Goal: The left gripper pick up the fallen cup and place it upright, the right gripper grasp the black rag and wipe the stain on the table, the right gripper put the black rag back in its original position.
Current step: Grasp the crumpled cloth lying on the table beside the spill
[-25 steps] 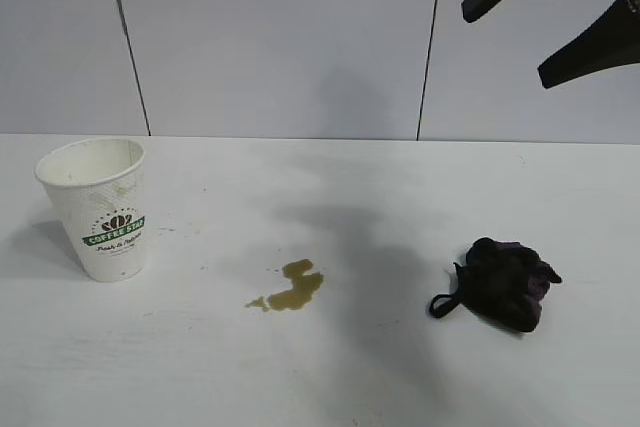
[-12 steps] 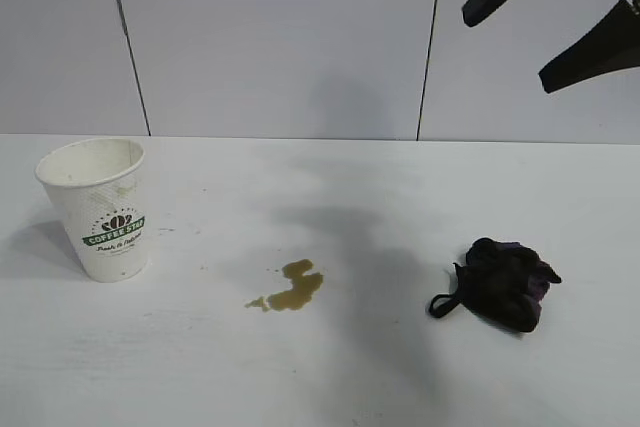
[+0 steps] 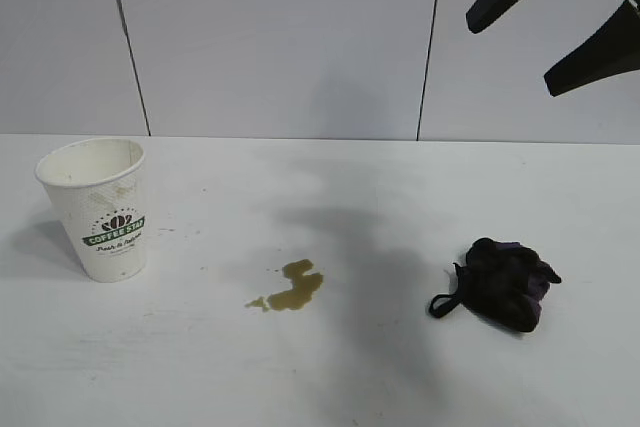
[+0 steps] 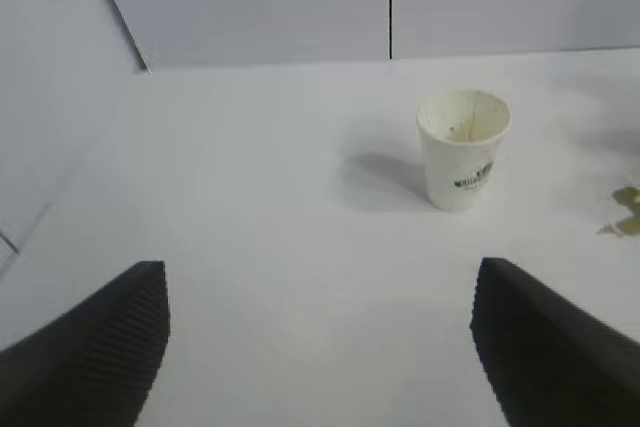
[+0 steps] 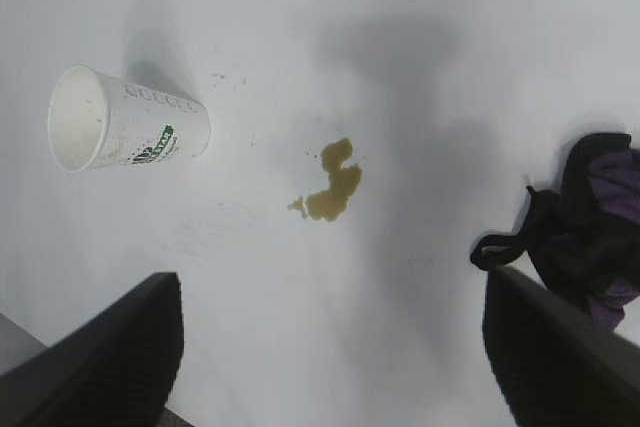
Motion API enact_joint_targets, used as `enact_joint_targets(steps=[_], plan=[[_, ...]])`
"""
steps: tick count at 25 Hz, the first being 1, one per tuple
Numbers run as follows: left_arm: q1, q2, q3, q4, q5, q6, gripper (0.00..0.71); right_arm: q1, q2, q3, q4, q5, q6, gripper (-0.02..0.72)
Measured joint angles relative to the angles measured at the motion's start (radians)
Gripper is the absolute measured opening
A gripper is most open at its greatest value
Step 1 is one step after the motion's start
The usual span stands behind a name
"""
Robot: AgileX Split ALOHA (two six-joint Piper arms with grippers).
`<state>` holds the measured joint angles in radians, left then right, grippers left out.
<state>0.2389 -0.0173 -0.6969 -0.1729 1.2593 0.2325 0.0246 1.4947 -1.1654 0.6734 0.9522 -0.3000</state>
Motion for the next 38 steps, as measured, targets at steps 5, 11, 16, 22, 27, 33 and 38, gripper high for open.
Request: enact_joint_targets(steps=[5,11,16,22,27,33,38], plan=[[-0.011,0.0,0.149,0.002,-0.015,-0.059,0.594,0.0,0.0,0.0,-0.072,0.028,0.0,0.568],[-0.094,0.0,0.177,0.07,-0.037,-0.071,0.594,0.0,0.0,0.0,-0.136,0.047,0.0,0.568],[-0.143,0.0,0.177,0.173,-0.037,-0.121,0.594,0.0,0.0,0.0,-0.15,0.057,-0.014,0.568],[-0.145,0.0,0.177,0.202,-0.037,-0.17,0.594,0.0,0.0,0.0,-0.162,0.071,-0.038,0.568],[-0.145,0.0,0.179,0.204,-0.056,-0.197,0.594,0.0,0.0,0.0,-0.162,0.071,-0.041,0.568],[-0.145,0.0,0.214,0.204,-0.116,-0.222,0.594,0.0,0.0,0.0,-0.162,0.07,-0.041,0.568],[-0.145,0.0,0.216,0.204,-0.124,-0.223,0.594,0.029,0.023,0.0,-0.214,0.038,-0.041,0.568]])
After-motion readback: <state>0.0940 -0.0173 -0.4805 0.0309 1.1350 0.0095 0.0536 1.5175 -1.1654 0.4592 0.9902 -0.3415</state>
